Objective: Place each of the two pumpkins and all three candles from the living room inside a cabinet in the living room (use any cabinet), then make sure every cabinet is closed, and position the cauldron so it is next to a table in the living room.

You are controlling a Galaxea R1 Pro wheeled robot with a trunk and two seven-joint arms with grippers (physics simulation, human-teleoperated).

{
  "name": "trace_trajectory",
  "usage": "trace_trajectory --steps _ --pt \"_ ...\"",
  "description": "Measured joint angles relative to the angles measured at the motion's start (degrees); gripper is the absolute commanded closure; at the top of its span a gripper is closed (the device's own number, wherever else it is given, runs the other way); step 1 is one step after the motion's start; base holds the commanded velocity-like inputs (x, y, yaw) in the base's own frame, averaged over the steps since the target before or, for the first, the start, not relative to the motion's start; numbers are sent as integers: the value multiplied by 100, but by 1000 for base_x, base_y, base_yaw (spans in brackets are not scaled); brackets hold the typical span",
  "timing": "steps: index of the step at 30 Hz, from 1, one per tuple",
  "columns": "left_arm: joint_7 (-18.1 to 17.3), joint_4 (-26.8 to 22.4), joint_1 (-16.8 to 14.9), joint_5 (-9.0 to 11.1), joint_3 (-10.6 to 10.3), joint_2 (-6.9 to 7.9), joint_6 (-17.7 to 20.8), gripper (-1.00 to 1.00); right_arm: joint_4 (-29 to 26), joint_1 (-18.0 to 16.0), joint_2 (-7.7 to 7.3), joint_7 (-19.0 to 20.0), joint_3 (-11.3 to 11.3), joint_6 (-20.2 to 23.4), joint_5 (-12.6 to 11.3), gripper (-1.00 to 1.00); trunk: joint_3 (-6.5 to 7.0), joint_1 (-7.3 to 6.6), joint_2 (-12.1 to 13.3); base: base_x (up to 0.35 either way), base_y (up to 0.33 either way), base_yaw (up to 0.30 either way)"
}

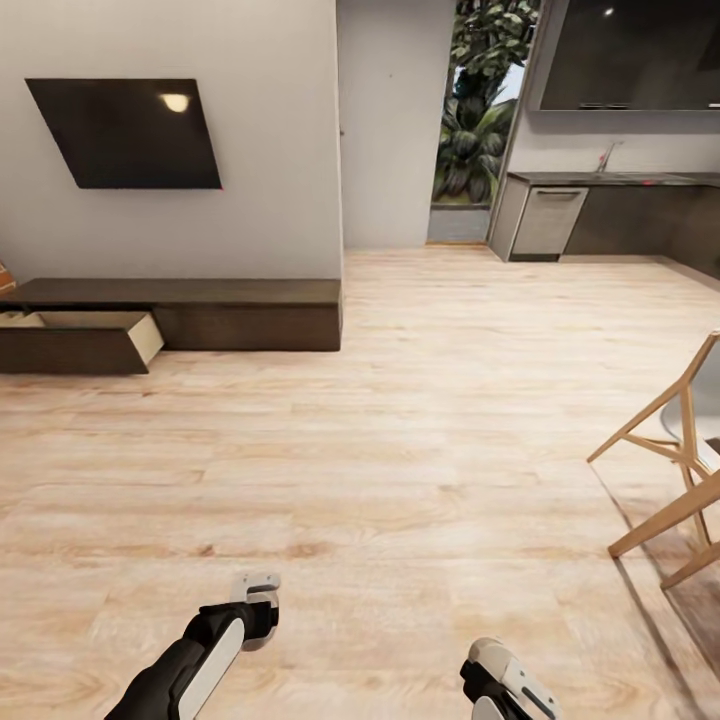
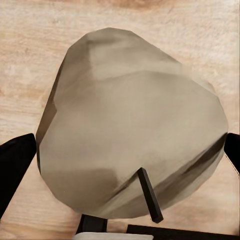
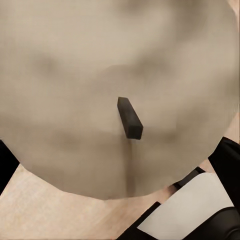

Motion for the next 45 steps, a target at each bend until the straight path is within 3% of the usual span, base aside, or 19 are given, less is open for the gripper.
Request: trace_trajectory --steps 45 --pt "6 10 0 4 0 0 0 100 1 0 -12 0 0 -6 -2 100 0 0 0 333 0 0"
